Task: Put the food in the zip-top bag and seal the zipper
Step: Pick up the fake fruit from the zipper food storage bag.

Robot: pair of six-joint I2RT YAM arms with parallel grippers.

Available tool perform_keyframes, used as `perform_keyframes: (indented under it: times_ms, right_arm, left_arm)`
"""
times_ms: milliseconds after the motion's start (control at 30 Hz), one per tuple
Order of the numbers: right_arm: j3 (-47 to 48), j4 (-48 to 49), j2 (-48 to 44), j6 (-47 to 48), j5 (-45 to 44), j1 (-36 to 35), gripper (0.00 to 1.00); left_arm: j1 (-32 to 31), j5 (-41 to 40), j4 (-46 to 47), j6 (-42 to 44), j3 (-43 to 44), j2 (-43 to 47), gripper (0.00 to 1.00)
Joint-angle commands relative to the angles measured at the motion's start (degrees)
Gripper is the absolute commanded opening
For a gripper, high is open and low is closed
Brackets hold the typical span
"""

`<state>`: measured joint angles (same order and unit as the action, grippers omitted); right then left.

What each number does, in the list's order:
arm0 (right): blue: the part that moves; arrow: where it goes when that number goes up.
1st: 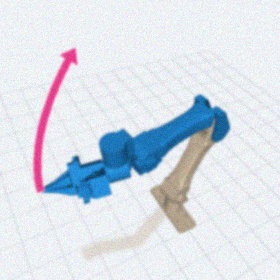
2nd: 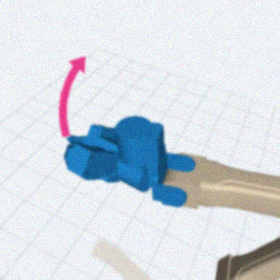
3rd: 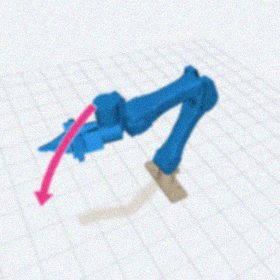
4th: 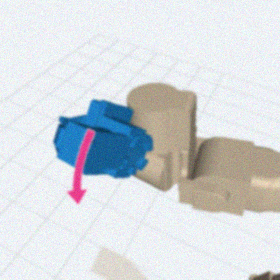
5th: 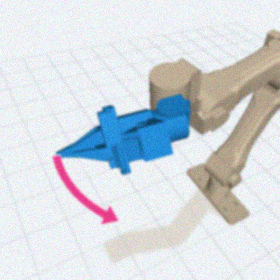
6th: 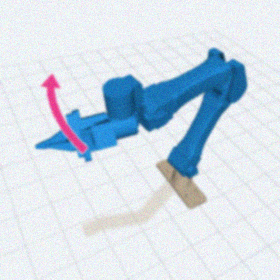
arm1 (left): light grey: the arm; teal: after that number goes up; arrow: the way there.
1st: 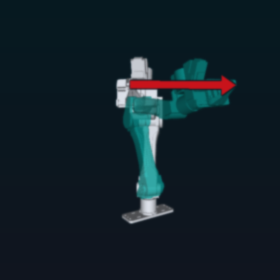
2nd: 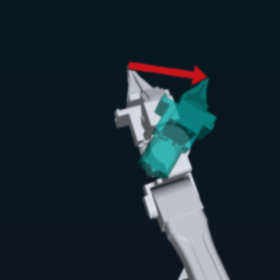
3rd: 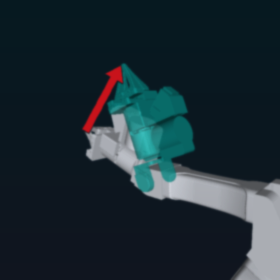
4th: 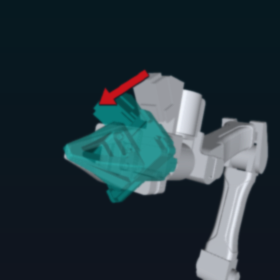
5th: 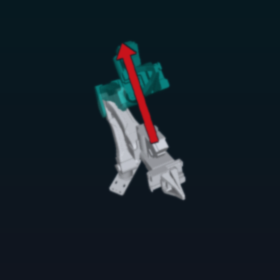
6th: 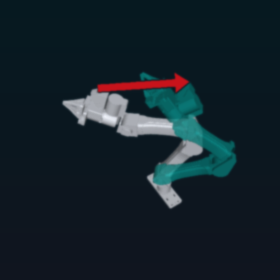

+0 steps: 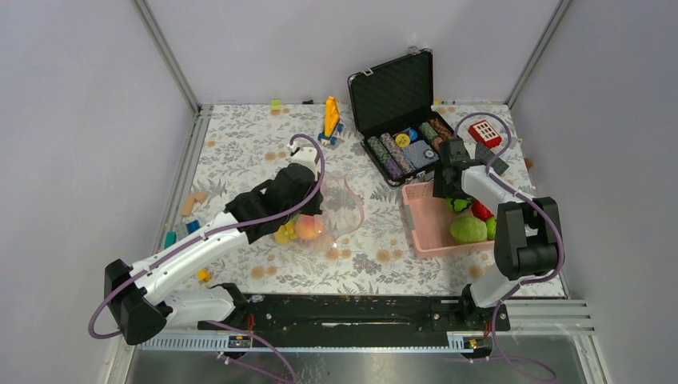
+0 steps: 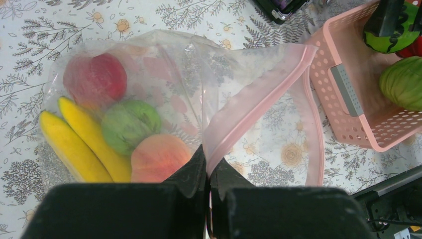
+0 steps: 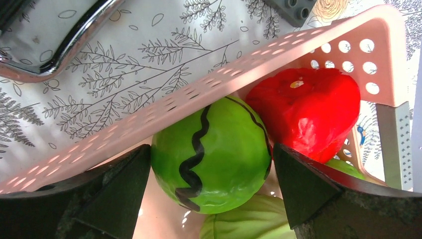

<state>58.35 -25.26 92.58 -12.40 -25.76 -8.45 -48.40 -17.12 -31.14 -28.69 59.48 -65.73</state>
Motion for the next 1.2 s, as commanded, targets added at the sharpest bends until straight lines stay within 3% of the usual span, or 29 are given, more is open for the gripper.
perform_keyframes:
  times_ms: [0,300,733,1167]
  right_arm:
    - [2.74,-1.44,1.32,-1.04,0.27,0.44,0.98]
    - [3.88,-3.13,2.67,-2.15,0.01,0.45,1.00]
    - [1.89,-1.69,-3.30,-3.19,3.29,0.44,0.73]
    - [-6.49,3.08,-16.73,-5.69,8.41,0.41,0.69]
  left_arm:
    - [0.24,-0.70,2.49,0.77,0.24,1.29,0.00]
    - [0.30,-0.75,2.44,0.69,0.25,1.29,0.00]
    - [0.27,-0.89,2.55,0.58,0.27,1.31,0.00]
    - [0.24,-0.51,2.62,0.56,0.39,0.78,0.00]
